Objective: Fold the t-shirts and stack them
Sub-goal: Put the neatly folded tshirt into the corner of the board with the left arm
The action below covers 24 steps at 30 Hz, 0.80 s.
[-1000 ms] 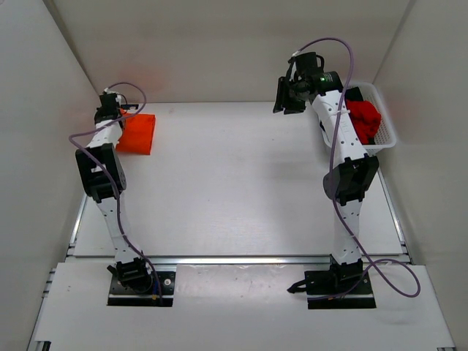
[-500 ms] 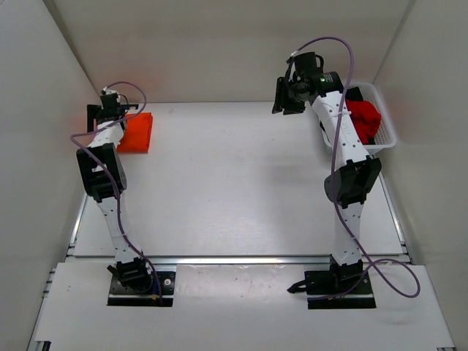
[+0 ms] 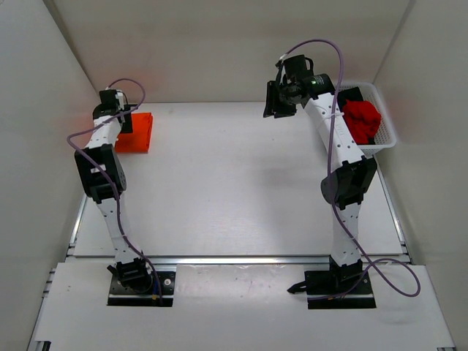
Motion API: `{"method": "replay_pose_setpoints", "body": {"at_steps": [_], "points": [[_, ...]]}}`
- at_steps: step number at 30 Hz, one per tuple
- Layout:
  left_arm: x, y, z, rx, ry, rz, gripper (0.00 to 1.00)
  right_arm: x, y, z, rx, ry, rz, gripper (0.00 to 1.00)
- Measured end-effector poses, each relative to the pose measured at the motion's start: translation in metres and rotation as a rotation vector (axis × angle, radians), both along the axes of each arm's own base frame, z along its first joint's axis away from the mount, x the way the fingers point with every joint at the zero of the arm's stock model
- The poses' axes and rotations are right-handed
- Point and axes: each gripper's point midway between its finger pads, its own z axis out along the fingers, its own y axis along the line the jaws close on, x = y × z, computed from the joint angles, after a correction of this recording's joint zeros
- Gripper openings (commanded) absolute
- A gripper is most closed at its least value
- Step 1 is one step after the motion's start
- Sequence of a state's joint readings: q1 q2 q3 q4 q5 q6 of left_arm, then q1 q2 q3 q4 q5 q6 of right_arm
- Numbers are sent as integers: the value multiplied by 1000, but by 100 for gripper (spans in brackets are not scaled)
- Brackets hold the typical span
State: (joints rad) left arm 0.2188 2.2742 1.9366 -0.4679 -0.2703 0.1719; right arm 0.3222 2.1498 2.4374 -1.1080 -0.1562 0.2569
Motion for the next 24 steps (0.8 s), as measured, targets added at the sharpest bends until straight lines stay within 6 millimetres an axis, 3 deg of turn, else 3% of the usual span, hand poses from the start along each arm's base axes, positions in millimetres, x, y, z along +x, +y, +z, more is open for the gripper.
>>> {"method": "replay_pose_setpoints", "body": {"at_steps": [6, 12, 17, 24], "points": [[-10, -6, -19, -189, 3, 14, 80, -3, 1, -12, -4, 32, 14, 38], [1, -23, -38, -320, -12, -26, 81, -10, -3, -22, -14, 65, 19, 38], [4, -36, -67, -384, 22, -37, 80, -11, -9, -16, -9, 55, 9, 38], [27, -34, -65, -398, -18, -60, 83, -9, -8, -12, -9, 39, 8, 39]]}}
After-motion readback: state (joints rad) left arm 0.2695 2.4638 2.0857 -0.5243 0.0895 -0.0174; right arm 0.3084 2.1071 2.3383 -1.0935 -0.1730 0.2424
